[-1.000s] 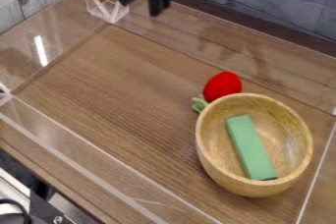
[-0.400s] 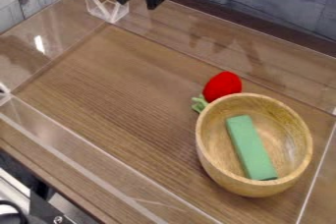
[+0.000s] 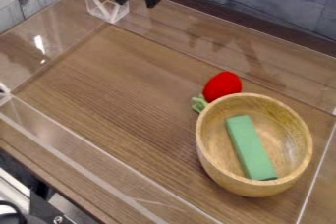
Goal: Move the red fruit to the right
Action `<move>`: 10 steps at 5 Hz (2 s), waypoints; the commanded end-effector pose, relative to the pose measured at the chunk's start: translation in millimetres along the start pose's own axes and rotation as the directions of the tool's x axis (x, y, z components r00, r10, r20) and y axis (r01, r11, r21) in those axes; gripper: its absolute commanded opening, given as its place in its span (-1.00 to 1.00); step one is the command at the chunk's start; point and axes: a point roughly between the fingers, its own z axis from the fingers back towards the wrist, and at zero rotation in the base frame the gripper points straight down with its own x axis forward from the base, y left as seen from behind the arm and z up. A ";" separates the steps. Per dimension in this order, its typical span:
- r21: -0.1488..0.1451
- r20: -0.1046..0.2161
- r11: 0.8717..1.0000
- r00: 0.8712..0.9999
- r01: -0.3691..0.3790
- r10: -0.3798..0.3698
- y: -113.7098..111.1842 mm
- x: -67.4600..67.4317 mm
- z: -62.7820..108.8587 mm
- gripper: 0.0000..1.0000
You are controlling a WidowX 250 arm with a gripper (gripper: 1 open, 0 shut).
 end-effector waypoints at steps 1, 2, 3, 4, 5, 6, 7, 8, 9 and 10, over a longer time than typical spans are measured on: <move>0.005 0.059 1.000 0.998 -0.005 0.005 -7.6 8.1 10.9 1.00; -0.006 0.059 1.000 0.998 -0.004 0.004 -18.9 8.6 6.3 1.00; -0.002 0.061 1.000 0.998 0.008 -0.008 -14.8 9.3 13.9 1.00; 0.008 0.063 1.000 0.998 0.006 -0.006 -3.6 11.9 19.6 -1.00; -0.001 0.057 1.000 0.998 0.015 -0.015 -16.4 8.6 7.4 1.00; -0.010 0.054 1.000 0.998 0.022 -0.022 -27.0 6.4 0.3 1.00; 0.013 0.071 0.999 0.997 0.041 -0.042 -15.1 13.7 0.1 1.00; 0.035 0.088 0.998 0.995 0.046 -0.049 -1.3 20.8 0.1 1.00; 0.048 0.105 0.998 0.993 0.049 -0.053 7.5 23.7 4.1 1.00; 0.045 0.119 0.999 0.992 0.029 -0.034 -1.9 27.5 10.5 1.00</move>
